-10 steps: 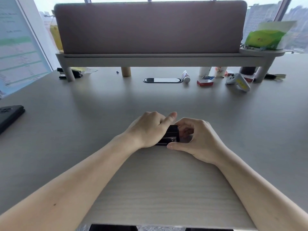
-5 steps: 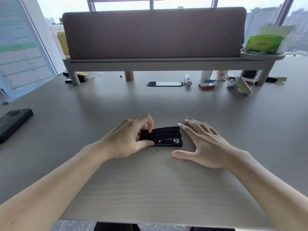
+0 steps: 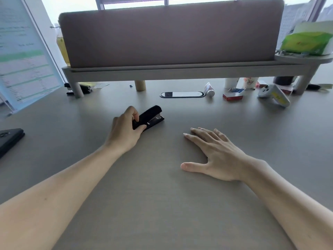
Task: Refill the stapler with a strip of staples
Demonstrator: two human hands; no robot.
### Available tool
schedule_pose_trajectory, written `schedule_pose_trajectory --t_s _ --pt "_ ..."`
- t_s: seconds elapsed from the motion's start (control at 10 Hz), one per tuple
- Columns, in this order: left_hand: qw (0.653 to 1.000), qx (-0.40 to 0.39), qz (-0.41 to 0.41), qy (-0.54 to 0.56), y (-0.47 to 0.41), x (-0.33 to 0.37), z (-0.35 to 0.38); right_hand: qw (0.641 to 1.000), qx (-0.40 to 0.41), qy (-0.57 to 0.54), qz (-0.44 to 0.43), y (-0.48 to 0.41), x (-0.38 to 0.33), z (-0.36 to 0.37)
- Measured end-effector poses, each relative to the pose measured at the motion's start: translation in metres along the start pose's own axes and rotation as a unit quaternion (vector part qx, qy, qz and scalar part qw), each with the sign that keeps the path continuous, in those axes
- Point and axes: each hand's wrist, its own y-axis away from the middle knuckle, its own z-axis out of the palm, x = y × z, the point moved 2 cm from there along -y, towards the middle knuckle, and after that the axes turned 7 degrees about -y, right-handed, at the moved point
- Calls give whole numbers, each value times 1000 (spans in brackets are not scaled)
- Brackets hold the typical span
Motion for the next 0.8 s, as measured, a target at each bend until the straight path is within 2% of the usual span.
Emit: schedule_pose_trajectory --t_s 0.4,0.8 --pt "999 5 -36 2 -99 18 66 1000 -1 0 -29 -27 9 -2" --pt "999 9 -29 24 -107 21 76 999 -4 3 -35 -25 7 -4"
